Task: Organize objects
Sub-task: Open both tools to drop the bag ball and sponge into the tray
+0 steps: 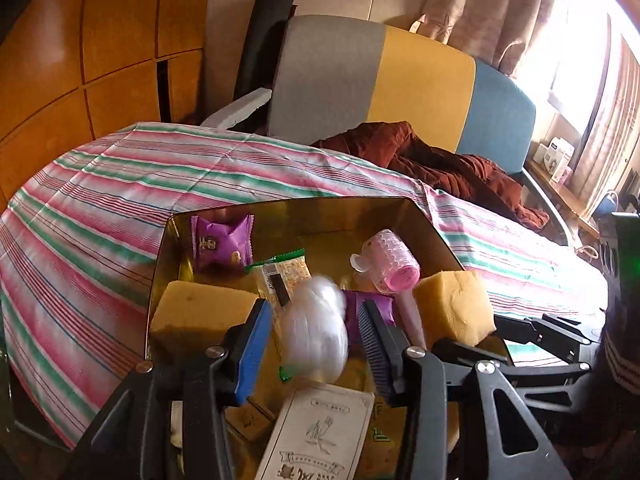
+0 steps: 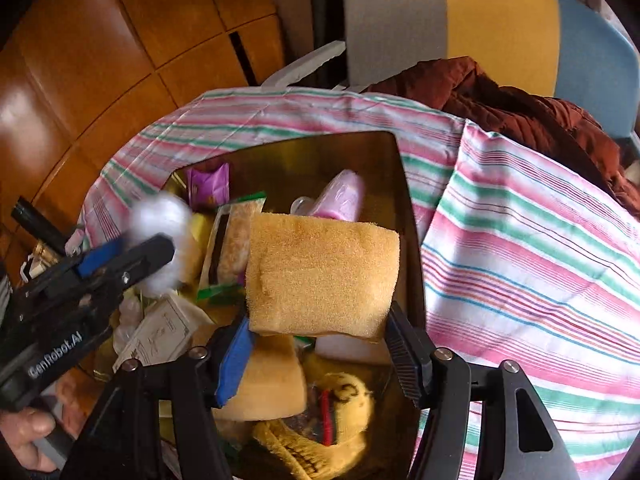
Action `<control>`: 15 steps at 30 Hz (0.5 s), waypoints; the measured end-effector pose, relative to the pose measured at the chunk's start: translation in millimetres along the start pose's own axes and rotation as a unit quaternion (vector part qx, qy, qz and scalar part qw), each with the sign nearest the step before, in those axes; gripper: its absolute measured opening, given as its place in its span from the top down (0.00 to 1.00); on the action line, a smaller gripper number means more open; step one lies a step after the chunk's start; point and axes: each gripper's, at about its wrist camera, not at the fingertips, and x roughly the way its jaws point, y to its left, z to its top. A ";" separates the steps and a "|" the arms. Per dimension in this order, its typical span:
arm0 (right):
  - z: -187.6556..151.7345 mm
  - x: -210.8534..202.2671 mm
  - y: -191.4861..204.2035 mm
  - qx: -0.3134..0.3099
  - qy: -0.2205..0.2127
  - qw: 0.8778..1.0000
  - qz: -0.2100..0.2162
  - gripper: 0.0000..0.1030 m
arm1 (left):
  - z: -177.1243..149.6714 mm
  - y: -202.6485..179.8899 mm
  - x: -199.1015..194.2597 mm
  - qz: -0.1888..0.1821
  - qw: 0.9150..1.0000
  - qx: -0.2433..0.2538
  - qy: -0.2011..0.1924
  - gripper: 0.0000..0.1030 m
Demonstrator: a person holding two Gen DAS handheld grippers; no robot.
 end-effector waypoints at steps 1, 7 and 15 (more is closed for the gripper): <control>-1.1 1.1 -1.0 0.003 0.000 1.000 0.000 0.37 | 0.5 0.6 1.1 0.000 1.000 -0.003 0.002 0.53; -8.4 1.5 -2.4 0.013 0.004 1.000 0.001 0.23 | -3.1 2.2 -1.1 0.006 1.000 -0.005 0.004 0.51; -15.5 -9.5 3.7 0.011 -0.003 1.000 0.000 0.16 | -16.6 11.4 -21.5 0.020 1.000 -0.017 0.001 0.51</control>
